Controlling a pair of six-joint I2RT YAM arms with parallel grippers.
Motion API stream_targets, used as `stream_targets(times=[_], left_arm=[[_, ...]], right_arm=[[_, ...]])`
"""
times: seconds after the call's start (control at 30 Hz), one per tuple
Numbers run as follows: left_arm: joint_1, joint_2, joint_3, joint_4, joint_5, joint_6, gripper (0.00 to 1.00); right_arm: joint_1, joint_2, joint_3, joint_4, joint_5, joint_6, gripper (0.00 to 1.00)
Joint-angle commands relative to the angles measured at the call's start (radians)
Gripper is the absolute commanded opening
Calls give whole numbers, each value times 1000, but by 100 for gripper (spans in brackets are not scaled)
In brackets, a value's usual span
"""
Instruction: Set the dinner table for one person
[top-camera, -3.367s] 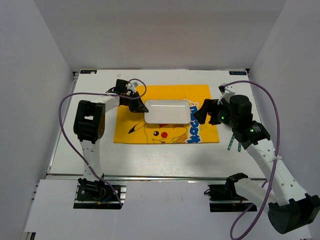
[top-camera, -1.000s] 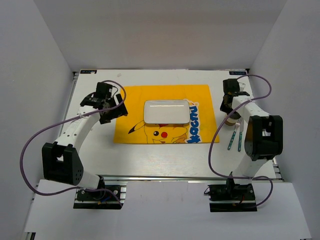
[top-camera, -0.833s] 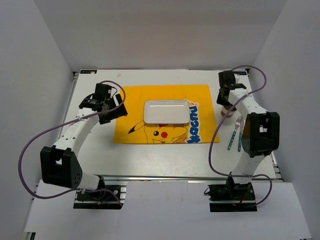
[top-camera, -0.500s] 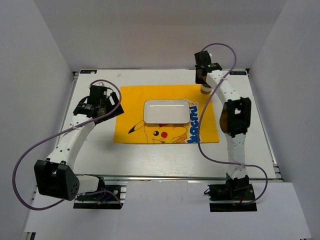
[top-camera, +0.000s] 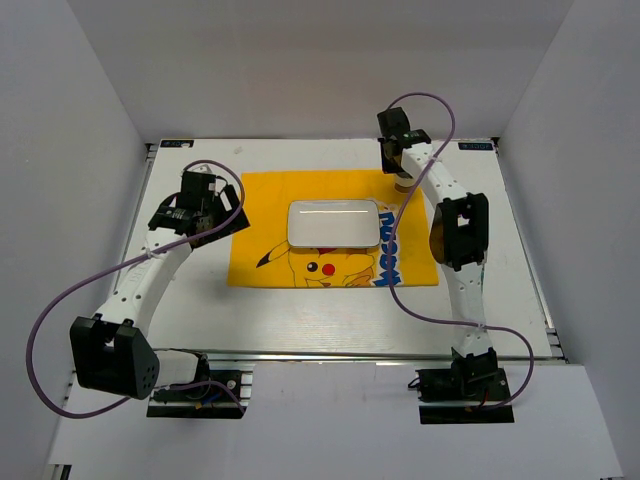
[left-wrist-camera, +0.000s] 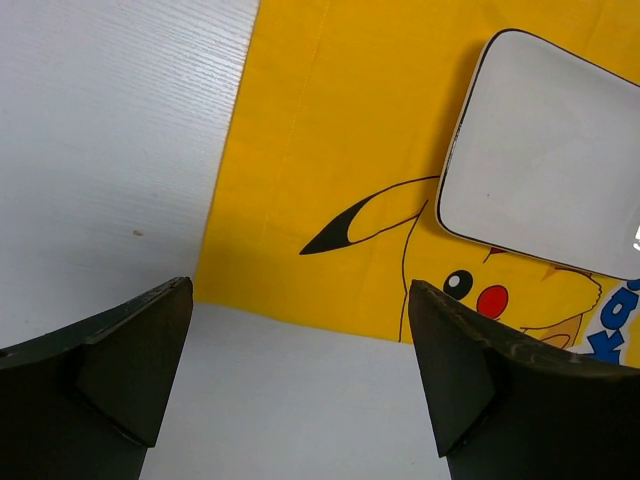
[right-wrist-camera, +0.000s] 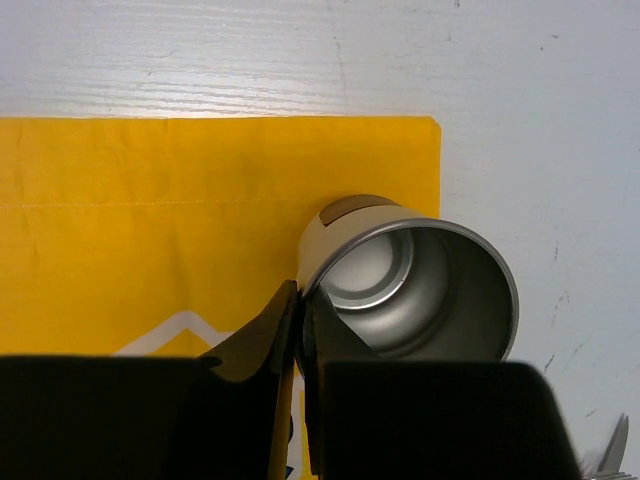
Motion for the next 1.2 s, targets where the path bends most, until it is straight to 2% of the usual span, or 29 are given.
stream_targets(times=[0.0,0.03,0.1,0.13,0.17,0.27,0.3,0.33,0.37,0.4,0.47,0.57,0.63,0.67,0.7,0.73,0.8,0.87,1.0,1.17], left_arm=[[1,-30,-8,20,25,15,98],[1,-30,-10,20,27,16,98],[1,-33,-10,22,30,17,98],[1,-33,-13,22,30,17,98],[1,-33,-11,23,31,16,98],[1,-27,-13,20,35,19,98],[1,-25,-10,19,33,19,98],[1,-25,-10,19,32,19,98],[1,-25,-10,17,30,17,98],[1,-25,-10,17,22,17,98],[1,-30,-7,10,7,8,98],[1,-33,-2,-7,-59,-23,98],[1,-15,10,-27,-111,-56,98],[1,-5,22,-44,-117,-60,98],[1,7,30,-52,-116,-60,98],[1,28,41,-65,-125,-72,98],[-12,47,73,-120,-157,-90,98],[1,41,75,-144,-127,-92,98],[-8,-45,-23,-124,-149,-73,98],[3,-174,-166,-47,-122,-54,98]], right_arm=[[5,1,4,49,-22,-11,8],[-6,2,6,56,-31,-8,18],[-6,4,20,64,-57,2,20],[-6,2,29,65,-62,5,34],[-6,-1,35,69,-65,9,41],[-10,-32,38,93,-106,22,49],[-10,-53,43,92,-115,31,57],[-12,-67,47,90,-114,34,61],[-10,-79,49,84,-114,35,69],[-10,-122,38,82,-117,40,87],[-15,-218,-3,95,-125,49,89],[-32,-378,-168,127,-135,68,89],[-49,-458,-334,159,-187,91,89],[-68,-551,-403,177,-276,89,89],[-76,-599,-480,232,-302,83,89],[-88,-652,-634,260,-310,92,89],[-116,-789,-776,303,-303,112,89],[-150,-907,-939,328,-325,127,89],[-223,-1082,-1150,352,-359,152,89],[-311,-1193,-1293,265,-254,218,89]])
